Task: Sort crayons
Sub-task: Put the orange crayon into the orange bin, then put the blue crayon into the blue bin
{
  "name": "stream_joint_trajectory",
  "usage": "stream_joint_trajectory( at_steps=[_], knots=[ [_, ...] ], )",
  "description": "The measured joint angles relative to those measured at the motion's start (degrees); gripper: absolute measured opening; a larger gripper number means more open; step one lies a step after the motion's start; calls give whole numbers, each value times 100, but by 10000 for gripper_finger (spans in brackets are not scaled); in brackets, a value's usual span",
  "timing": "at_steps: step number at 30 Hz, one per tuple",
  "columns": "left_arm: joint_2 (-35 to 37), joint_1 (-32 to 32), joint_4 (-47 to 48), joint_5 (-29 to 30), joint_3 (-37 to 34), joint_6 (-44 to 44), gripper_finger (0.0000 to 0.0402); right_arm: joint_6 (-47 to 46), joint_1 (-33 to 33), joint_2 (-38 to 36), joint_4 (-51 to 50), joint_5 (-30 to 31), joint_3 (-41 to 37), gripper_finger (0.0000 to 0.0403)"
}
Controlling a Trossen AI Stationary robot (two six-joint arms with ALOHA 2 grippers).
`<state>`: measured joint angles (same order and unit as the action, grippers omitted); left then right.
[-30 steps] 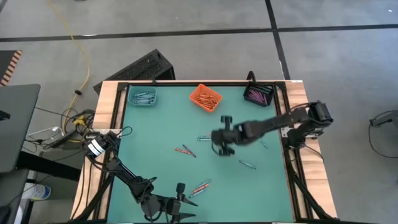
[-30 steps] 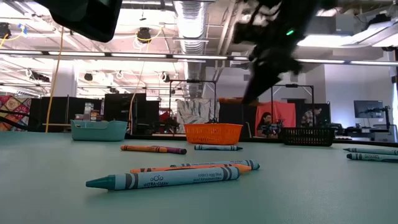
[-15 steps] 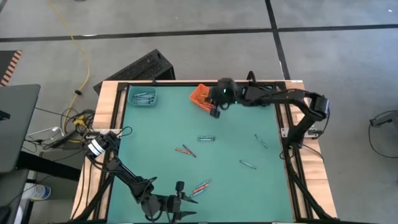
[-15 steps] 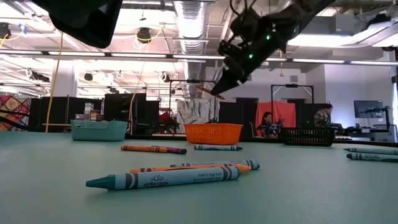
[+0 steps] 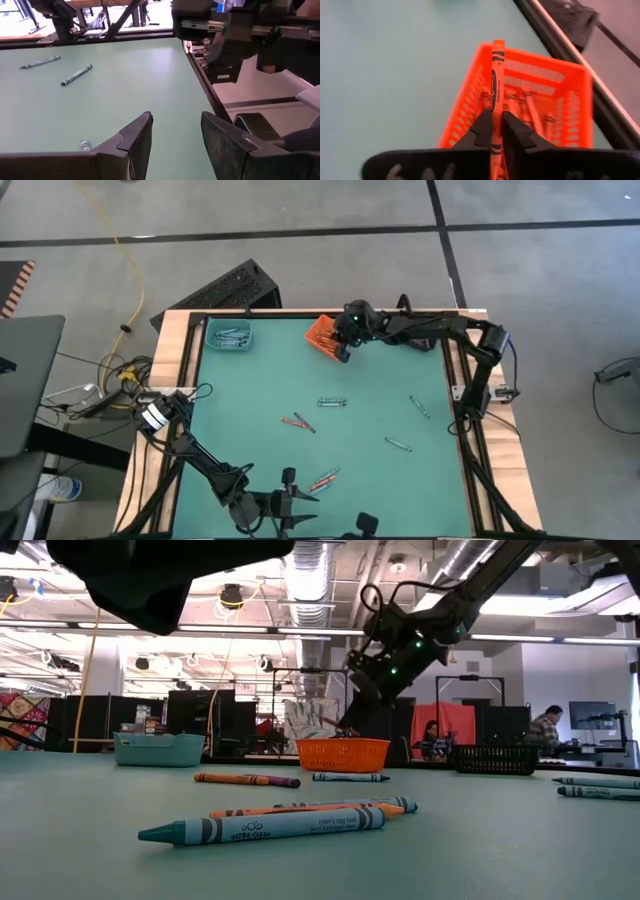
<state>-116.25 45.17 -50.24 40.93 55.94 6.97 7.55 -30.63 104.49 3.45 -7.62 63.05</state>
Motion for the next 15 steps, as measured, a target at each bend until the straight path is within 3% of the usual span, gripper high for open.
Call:
stream_joint_trajectory(
  at_steps=[5, 11, 15],
  knots=[
    [0, 0, 83, 2, 0, 26, 159, -22, 8, -110, -114, 483, 2, 94],
    [0, 0, 192, -1, 0, 1, 159, -48, 84, -635, -539, 500, 2, 168],
    [0, 0, 252, -73, 0, 4, 159, -23, 225, -1258, -1343, 435, 2, 196]
  ],
)
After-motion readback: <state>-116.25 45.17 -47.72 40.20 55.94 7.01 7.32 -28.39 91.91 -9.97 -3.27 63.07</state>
